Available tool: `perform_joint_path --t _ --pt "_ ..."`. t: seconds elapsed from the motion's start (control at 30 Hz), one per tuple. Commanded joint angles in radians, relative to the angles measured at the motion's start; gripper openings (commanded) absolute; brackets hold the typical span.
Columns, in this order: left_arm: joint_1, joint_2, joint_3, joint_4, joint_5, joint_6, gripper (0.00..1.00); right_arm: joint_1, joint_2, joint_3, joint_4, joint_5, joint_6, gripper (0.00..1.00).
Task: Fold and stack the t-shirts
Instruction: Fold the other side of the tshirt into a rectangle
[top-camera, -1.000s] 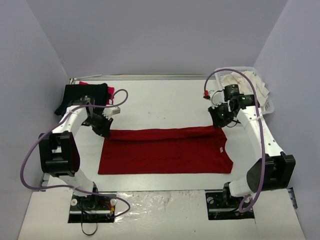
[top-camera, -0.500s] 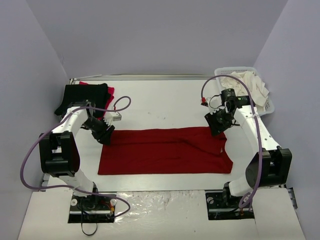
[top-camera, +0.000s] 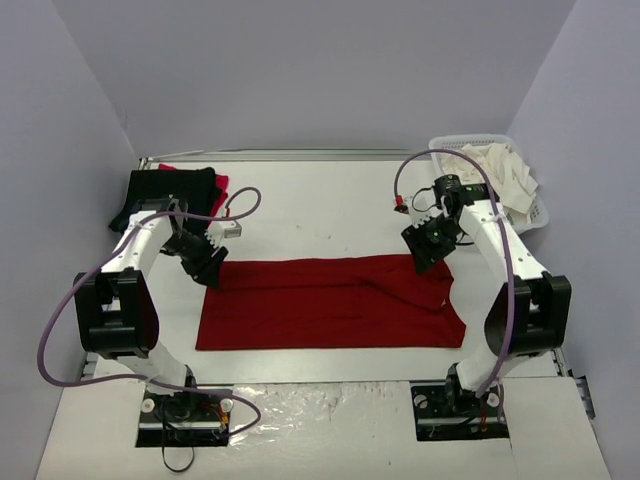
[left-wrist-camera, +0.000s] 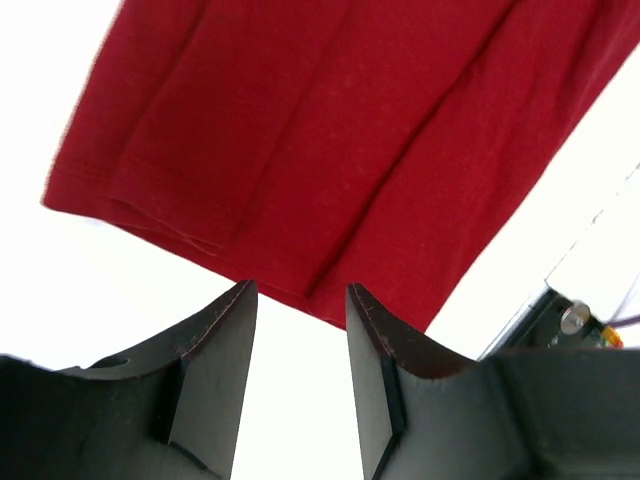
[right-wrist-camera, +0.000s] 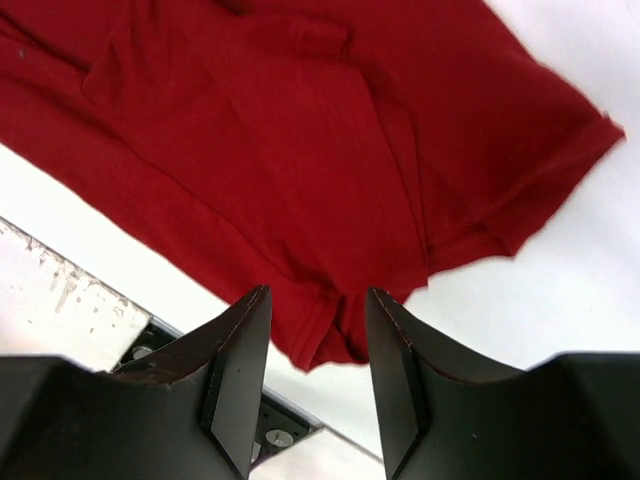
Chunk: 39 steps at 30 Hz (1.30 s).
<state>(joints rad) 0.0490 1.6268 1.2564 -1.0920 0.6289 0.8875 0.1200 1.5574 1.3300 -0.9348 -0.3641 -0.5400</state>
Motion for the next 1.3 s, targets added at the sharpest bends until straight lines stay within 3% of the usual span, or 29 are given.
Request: perform_joint_path --t 0.0,0.1,0.27,0.53,0.87,0.93,1.03,1.1,1.27 --pt "0.009 -0.062 0.018 0.050 0.020 -0.085 0.40 0.009 0.099 0.058 -0.022 -0.071 -0.040 0.39" --pt "0.012 -0.061 0.006 0.161 -0.050 -0.217 0.39 0.009 0.191 0.113 -0.006 -0.107 -0.057 0.38" --pt "0.043 -0.062 0.001 0.185 -0.032 -0.308 0.40 0.009 0.341 0.190 -0.004 -0.137 -0.083 0.38" --pt "0.049 -0.088 -0.034 0.204 -0.086 -0.340 0.40 0.000 0.473 0.232 -0.004 -0.156 -0.132 0.38" --pt "0.052 -0.081 -0.035 0.210 -0.093 -0.363 0.40 -0.023 0.517 0.181 -0.019 -0.214 -0.182 0.38" --pt "0.052 -0.084 -0.032 0.210 -0.094 -0.366 0.40 -0.023 0.520 0.166 -0.027 -0.223 -0.198 0.33" --pt "0.052 -0.088 -0.032 0.210 -0.089 -0.369 0.40 -0.025 0.510 0.150 -0.029 -0.230 -0.202 0.09" --pt "0.051 -0.090 -0.031 0.210 -0.089 -0.372 0.40 -0.025 0.501 0.146 -0.027 -0.230 -0.202 0.00" --pt "0.052 -0.107 -0.038 0.201 -0.086 -0.371 0.40 -0.020 0.432 0.130 -0.030 -0.239 -0.186 0.00"
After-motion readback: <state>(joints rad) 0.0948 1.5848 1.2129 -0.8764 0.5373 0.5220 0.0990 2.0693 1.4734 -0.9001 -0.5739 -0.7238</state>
